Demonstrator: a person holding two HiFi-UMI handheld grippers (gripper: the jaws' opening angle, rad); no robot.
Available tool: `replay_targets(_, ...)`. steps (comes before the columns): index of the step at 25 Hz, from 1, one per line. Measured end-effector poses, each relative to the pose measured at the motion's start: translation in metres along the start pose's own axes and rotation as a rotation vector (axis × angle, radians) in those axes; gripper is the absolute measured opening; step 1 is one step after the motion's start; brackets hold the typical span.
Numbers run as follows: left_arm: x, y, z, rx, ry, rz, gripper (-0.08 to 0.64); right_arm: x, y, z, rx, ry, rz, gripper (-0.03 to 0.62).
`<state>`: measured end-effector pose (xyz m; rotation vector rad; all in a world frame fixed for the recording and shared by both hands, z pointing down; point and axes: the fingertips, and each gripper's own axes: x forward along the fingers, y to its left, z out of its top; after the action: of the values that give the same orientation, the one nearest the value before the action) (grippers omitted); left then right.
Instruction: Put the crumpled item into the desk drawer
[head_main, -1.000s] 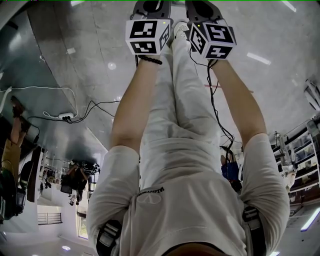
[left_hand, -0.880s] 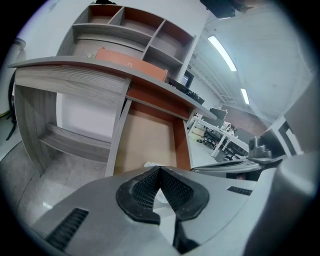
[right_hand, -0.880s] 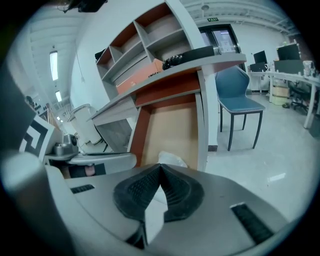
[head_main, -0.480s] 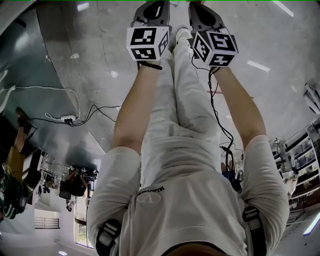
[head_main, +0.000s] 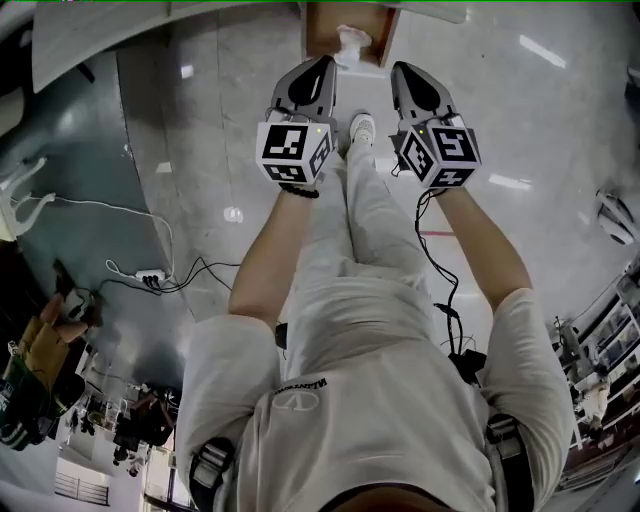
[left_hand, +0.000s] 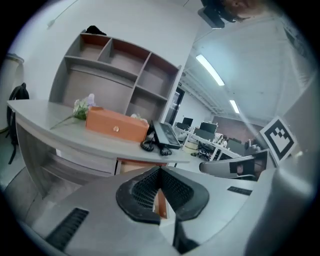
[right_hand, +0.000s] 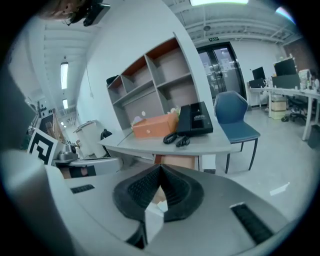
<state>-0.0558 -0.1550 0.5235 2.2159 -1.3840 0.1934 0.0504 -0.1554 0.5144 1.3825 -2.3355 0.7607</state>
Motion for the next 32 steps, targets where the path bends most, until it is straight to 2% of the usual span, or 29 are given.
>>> replay_targets(8, -0.055, -0.032, 0.119, 0.051, -0.146, -0.04, 0.002, -0.079, 0.017, 0.107, -0.029, -0.103, 0.011, 0.0)
replay_targets(16, -0.134, -0.063, 0.213, 0.103, -0.292, -0.032, 0.002, -0.172, 0.02, 0.174, -0.02, -0.208, -0.027, 0.0)
replay_targets(24, -0.188, -0.082, 0.264, 0.153, -0.363, -0.024, 0.002, -0.253, 0.011, 0.239, -0.033, -0.35, -0.081, 0.0)
replay_targets(32, -0.225, -0.091, 0.306, 0.183, -0.432, 0.019, 0.002, -0.316, -0.003, 0.273, -0.016, -0.445, -0.125, 0.0)
